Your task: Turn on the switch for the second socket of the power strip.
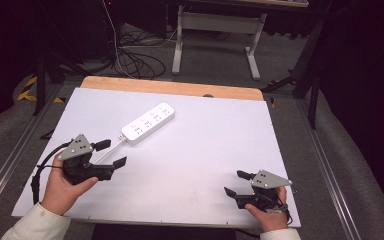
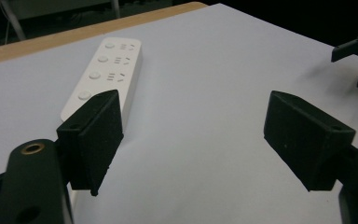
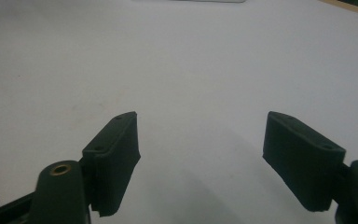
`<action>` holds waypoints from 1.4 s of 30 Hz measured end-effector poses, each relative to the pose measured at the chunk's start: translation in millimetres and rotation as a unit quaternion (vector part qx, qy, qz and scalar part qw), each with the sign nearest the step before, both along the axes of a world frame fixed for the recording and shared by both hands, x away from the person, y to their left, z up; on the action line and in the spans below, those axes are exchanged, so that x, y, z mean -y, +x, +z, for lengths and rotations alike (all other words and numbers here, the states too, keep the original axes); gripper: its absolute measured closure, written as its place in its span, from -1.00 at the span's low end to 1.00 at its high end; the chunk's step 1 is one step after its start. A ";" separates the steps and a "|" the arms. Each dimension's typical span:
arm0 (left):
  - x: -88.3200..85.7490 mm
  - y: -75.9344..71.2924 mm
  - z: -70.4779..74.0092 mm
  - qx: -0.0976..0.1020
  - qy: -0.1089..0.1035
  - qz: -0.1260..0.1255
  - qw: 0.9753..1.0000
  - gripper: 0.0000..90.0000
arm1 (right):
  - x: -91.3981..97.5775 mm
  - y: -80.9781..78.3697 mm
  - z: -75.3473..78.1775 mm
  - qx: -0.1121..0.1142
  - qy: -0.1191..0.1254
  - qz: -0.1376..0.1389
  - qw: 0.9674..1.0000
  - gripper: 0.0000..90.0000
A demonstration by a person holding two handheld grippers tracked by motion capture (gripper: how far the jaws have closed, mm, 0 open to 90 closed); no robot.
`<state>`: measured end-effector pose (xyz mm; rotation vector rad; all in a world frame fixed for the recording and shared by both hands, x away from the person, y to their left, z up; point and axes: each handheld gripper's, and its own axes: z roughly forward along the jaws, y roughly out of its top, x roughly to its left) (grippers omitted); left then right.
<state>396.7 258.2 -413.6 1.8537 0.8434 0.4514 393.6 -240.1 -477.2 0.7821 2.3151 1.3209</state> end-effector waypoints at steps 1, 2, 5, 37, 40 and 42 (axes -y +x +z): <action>-1.5 -1.7 -3.1 -0.001 -0.003 0.000 1.000 -0.55 | -0.1 0.0 0.0 0.000 0.000 0.000 1.000 -0.39; -2.4 -3.7 -6.4 -0.006 -0.009 -0.001 1.000 -0.55 | -0.1 0.0 0.0 0.001 -0.001 0.000 1.000 -0.39; -4.3 -9.2 -17.3 -0.019 -0.015 -0.003 1.000 -0.55 | 0.1 -0.2 0.1 0.000 0.000 0.000 1.000 -0.38; -15.7 -23.9 -74.7 -0.009 -0.023 -0.009 1.000 -0.50 | -1.0 -0.7 -0.4 0.000 -0.003 0.007 1.000 -0.35; -15.4 -25.4 -73.0 0.001 -0.013 -0.013 1.000 -0.50 | -1.4 -0.9 -0.1 0.000 -0.003 0.007 1.000 -0.35; -16.2 -26.0 -72.2 0.004 -0.012 -0.012 1.000 -0.50 | -1.5 -1.1 0.0 0.000 -0.003 0.007 1.000 -0.35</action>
